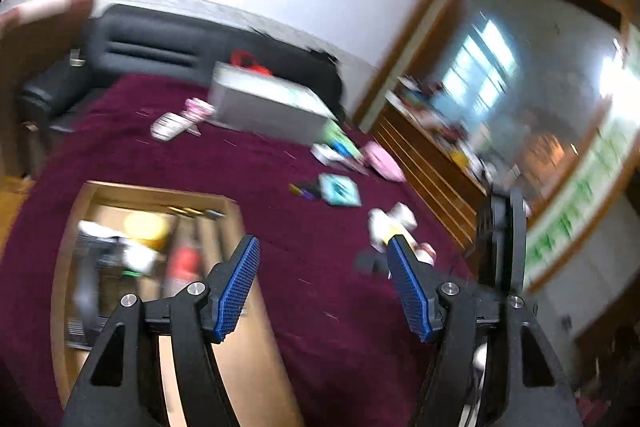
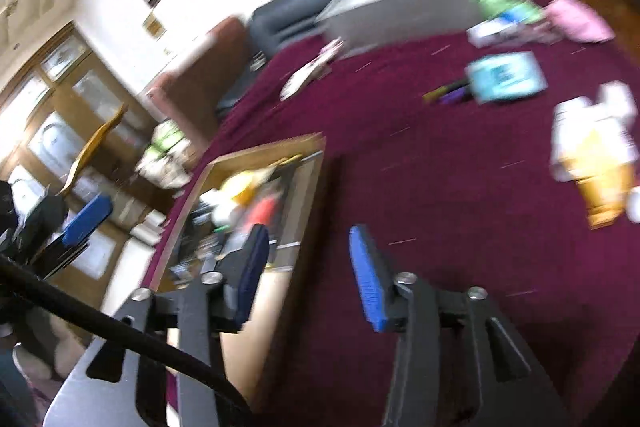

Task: Organize objects
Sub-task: 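Carry the snack bag and marker into the cardboard tray and open both grippers, then grasp the yellow cracker packet with the right gripper while the left grasps a white bottle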

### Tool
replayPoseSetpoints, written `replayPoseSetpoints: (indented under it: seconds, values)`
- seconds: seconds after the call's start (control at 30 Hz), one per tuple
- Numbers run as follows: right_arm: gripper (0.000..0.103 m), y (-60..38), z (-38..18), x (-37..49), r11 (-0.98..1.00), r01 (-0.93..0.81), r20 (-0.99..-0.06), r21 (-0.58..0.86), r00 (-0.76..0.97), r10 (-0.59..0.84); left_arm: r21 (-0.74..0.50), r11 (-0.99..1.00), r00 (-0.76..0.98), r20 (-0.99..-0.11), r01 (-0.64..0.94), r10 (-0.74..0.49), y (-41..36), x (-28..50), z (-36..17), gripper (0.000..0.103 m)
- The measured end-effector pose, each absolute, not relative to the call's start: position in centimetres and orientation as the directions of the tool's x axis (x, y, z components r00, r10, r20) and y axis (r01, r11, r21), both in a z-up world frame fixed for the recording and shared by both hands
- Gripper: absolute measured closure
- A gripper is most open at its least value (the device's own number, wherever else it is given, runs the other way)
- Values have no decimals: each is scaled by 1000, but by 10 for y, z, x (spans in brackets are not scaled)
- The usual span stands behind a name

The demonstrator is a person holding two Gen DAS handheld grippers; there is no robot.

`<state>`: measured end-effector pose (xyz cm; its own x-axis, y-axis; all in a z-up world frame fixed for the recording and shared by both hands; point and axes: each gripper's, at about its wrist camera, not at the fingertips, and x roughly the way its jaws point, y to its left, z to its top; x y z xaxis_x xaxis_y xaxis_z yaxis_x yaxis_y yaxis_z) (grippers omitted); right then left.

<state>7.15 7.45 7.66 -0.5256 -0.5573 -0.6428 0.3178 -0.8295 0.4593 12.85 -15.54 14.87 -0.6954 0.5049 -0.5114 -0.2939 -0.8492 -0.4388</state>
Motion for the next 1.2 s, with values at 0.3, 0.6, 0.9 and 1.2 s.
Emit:
replayPoseSetpoints:
  seconds: [0.3, 0.6, 0.9, 1.2]
  values:
    - [55, 242, 80, 31, -927, 62, -709, 369, -626, -324, -486, -807, -494, -638, -336, 590, -42, 104, 92, 43]
    - [55, 245, 39, -13, -935, 54, -766, 352, -557, -320, -468, -843, -506, -677, -266, 535, -45, 109, 85, 43]
    - [58, 230, 16, -11, -926, 83, -793, 369, -491, -360, -463, -858, -511, -694, -222, 507, -46, 93, 77, 43]
    - [67, 221, -3, 56, -808, 222, -704, 546, -402, -586, -387, -876, -508, -714, -287, 482, 1, 45, 81, 43]
